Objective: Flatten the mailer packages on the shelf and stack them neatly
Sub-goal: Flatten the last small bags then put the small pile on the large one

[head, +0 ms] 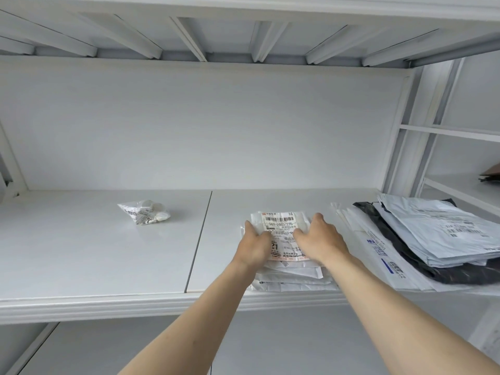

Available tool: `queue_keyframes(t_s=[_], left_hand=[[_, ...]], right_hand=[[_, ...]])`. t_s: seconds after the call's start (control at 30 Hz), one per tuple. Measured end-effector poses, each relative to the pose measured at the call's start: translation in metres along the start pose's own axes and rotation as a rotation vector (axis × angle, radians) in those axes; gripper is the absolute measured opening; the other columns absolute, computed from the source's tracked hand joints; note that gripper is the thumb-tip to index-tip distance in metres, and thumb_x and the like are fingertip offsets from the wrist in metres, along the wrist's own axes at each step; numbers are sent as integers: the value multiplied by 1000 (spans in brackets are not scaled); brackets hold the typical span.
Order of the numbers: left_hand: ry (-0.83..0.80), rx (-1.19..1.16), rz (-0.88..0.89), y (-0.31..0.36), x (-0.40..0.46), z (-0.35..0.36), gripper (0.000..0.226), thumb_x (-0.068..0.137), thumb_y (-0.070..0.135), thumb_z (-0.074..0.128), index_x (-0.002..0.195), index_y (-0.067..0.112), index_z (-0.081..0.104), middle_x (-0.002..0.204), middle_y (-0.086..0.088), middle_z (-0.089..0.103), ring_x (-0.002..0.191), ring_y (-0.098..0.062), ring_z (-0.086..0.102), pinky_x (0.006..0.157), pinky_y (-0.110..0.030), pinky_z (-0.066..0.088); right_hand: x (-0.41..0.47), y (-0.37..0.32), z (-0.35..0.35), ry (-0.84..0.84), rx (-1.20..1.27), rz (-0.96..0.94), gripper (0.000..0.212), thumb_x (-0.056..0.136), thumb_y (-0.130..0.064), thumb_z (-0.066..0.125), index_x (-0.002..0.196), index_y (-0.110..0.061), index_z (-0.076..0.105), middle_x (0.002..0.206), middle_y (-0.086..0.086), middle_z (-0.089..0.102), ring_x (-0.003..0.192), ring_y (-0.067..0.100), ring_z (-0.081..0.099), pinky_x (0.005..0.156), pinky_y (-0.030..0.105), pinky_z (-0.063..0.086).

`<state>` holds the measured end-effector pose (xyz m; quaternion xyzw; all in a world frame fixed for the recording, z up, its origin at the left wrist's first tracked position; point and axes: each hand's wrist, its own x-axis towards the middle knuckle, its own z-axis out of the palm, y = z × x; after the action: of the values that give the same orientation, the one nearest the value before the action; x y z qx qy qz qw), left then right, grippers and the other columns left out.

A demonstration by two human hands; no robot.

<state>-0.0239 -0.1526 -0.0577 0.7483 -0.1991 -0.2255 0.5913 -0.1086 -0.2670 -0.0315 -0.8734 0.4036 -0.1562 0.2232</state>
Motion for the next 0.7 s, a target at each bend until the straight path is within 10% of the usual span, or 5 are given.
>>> queue_keyframes(t_s=[0.2, 0.43, 0.7], left_hand=[[37, -113, -28, -6, 2, 11, 63, 88, 16, 40, 146, 22, 17, 126, -7, 60, 108, -31, 62, 81, -35, 50], [106, -53, 21, 5, 8, -40, 65, 101, 19, 39, 157, 15, 6, 159, -7, 24, 144, -24, 27, 112, -31, 24], [346, 314, 62, -27, 29, -135, 70, 93, 20, 47, 154, 25, 14, 159, -6, 14, 142, -29, 23, 116, -47, 21]], right_hand=[[4, -4, 6, -81, 151, -31, 53, 90, -22, 54, 139, -9, 39, 137, 13, 51, 121, 32, 51, 88, 32, 41], [3, -39, 16, 62, -60, -274, 42, 91, -22, 50, 129, -6, 51, 133, 8, 52, 133, 28, 35, 108, 40, 35], [-14, -109, 62, 58, -213, -513, 42, 96, -19, 39, 136, -13, 51, 151, 5, 35, 150, 26, -7, 121, 38, 5]])
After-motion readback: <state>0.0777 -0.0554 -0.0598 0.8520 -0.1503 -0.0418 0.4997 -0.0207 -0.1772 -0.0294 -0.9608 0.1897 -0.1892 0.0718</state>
